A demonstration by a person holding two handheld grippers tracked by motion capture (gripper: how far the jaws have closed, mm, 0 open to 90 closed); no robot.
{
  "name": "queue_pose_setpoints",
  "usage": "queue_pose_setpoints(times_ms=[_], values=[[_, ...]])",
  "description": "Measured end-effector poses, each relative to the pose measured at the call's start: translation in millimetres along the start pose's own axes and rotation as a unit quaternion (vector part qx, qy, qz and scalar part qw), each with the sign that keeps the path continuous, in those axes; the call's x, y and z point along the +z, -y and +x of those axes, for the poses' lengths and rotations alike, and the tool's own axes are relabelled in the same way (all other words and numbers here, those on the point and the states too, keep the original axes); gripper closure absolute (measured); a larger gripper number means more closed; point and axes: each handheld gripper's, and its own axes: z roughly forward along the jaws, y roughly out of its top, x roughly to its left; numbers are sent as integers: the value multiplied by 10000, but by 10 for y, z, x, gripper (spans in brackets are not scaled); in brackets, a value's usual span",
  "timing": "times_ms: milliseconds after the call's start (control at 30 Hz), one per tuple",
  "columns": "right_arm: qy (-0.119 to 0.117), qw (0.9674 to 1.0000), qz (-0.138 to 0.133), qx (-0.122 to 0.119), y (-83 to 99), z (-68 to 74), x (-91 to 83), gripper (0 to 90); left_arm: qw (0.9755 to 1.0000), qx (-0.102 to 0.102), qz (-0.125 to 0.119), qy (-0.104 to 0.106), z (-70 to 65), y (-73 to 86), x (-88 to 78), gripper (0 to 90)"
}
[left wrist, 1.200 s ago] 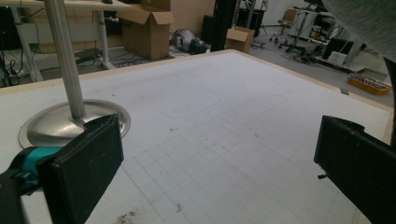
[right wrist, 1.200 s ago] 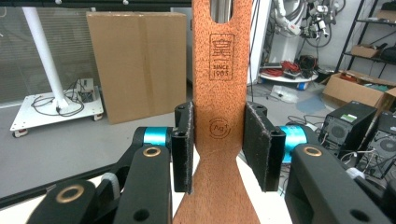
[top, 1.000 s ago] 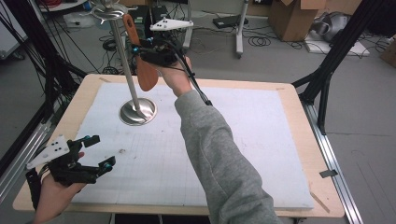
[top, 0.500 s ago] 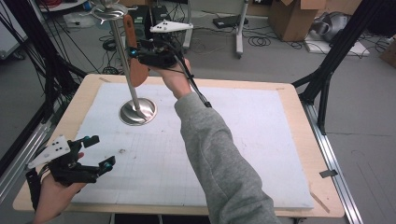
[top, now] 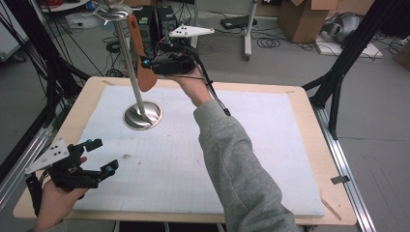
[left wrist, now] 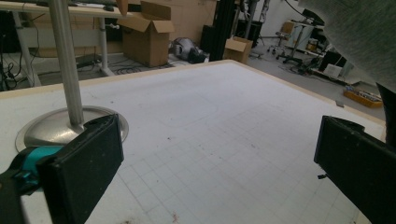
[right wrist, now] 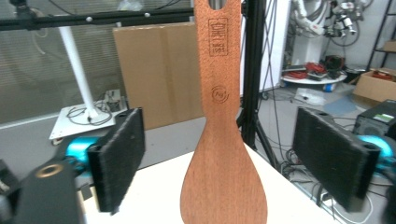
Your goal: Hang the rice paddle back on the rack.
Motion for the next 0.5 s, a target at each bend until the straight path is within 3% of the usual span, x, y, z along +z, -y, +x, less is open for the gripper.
queue_pose_setpoints(times_ms=[200,500], values=[[-164,9998,21,-96,67,-25,-111,117,10000,7,21,33,22,-6,64,18],[-148,9997,115,-147,165,-64,-285,116,9999,-31,88,99,70,-7,217,18]])
